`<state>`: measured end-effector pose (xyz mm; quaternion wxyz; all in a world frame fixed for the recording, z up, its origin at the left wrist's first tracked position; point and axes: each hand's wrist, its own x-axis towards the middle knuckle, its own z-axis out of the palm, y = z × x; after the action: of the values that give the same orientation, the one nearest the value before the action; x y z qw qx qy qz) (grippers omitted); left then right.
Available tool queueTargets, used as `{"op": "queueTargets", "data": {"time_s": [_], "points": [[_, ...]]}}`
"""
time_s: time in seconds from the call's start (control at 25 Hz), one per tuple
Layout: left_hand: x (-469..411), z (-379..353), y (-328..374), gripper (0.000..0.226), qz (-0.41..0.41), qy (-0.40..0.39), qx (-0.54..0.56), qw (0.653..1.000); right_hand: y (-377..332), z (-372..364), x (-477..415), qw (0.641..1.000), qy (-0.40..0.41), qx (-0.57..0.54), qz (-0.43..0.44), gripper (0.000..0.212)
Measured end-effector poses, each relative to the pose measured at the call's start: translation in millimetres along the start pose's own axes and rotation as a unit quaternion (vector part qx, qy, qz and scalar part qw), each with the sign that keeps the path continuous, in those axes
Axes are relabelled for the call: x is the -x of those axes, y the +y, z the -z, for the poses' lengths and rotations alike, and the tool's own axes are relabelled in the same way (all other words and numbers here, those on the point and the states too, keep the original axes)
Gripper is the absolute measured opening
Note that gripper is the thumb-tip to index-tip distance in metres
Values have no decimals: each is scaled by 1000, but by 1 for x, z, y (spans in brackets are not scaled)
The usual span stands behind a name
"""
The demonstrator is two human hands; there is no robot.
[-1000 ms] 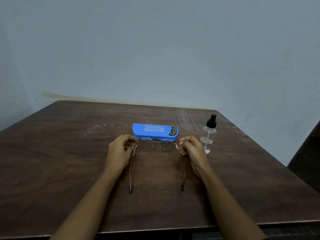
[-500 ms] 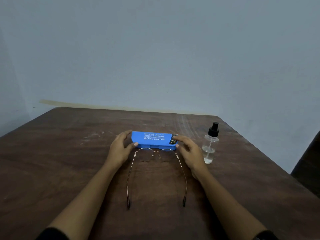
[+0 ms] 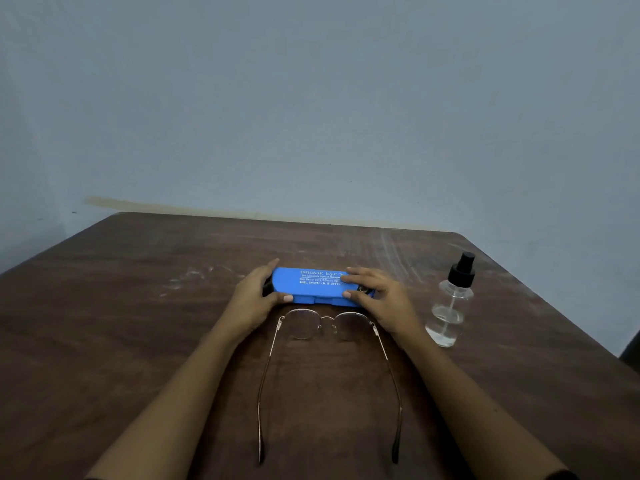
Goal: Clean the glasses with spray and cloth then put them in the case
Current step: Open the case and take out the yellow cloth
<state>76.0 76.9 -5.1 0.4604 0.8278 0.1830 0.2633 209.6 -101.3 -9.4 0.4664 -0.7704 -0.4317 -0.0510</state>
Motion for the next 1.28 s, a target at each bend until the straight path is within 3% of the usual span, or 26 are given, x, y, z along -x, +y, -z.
{"op": "queueTargets", "data": {"time_s": [0.32,0.56,1.04,1.28], "points": [[-4,-4,-1,63,-3,5,-88,996,0,-7,-18,983,-24,122,135,35],[-8,-9,-2,66,0,5,-125,992,4,-8,-26,924,7,270,273,39],[-12,-8,-2,61,0,-7,-106,994,11,-16,-32,861,64,325,387,28],[-12,-7,-2,58,-5,-10,-114,993,12,-18,-34,851,75,327,403,26]]}}
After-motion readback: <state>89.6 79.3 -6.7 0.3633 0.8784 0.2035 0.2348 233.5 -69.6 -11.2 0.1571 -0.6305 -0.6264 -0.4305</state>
